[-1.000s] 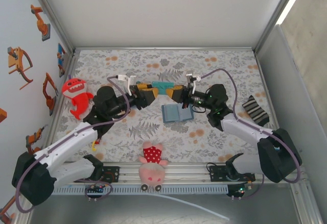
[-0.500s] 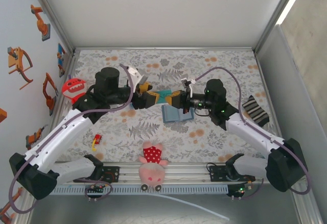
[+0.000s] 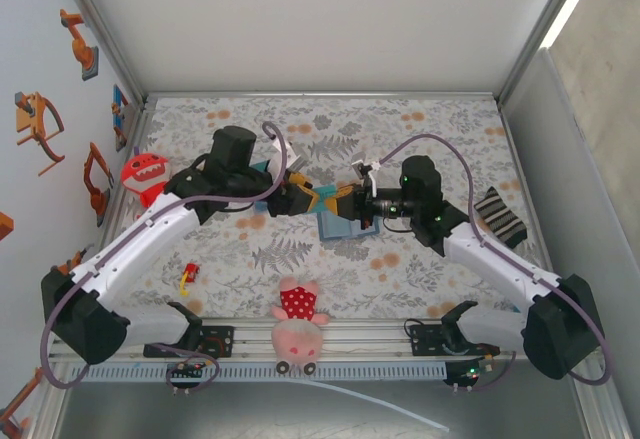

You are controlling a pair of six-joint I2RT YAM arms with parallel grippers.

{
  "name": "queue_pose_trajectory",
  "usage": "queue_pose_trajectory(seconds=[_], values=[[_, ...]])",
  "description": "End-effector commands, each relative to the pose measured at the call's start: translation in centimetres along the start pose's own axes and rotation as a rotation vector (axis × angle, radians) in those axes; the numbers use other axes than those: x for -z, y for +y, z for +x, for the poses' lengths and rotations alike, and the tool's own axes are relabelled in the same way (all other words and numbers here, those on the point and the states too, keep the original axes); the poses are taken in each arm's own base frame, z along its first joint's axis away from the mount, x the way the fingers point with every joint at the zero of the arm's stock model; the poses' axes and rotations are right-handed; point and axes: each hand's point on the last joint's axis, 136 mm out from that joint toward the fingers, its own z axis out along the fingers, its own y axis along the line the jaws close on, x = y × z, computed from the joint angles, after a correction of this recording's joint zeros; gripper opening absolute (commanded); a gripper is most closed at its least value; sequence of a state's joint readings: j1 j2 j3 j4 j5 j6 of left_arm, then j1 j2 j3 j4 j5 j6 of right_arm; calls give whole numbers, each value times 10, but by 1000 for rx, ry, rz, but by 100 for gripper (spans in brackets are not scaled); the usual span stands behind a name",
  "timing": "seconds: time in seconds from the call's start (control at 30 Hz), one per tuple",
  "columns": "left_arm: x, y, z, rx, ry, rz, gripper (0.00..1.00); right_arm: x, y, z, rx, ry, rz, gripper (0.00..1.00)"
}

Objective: Take the credit cards out of the card holder

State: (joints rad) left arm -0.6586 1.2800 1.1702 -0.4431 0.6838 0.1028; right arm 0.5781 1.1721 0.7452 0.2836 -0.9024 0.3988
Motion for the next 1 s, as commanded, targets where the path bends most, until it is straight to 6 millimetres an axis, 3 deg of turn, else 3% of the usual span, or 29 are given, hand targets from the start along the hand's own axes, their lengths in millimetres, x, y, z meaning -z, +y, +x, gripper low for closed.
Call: queue_pose_trajectory(seconds=[0.0, 0.3, 0.37, 0.43, 0.6, 0.67, 0.7, 0.97], values=[[0, -10, -9, -47, -7, 67, 39, -2, 11, -12, 47, -7, -41, 0], [-3, -8, -7, -63, 0, 76, 1, -2, 5, -9, 44, -2, -14, 2], [-2, -3, -7, -75, -1, 38, 0, -1, 1, -8, 49, 1, 18, 23], [2, 3, -6, -96, -2, -4, 0, 1, -6, -7, 57, -2, 67, 36], [18, 35, -2, -154, -12, -175, 0, 9, -18, -7, 70, -10, 179, 52], [27, 54, -1, -167, -8, -252, 0, 14, -24, -7, 68, -10, 238, 87], [32, 64, 0, -176, -9, -285, 0, 17, -29, -7, 61, -9, 276, 99], [58, 139, 5, -241, -21, -443, 0, 42, -69, -11, -3, -22, 574, 99]])
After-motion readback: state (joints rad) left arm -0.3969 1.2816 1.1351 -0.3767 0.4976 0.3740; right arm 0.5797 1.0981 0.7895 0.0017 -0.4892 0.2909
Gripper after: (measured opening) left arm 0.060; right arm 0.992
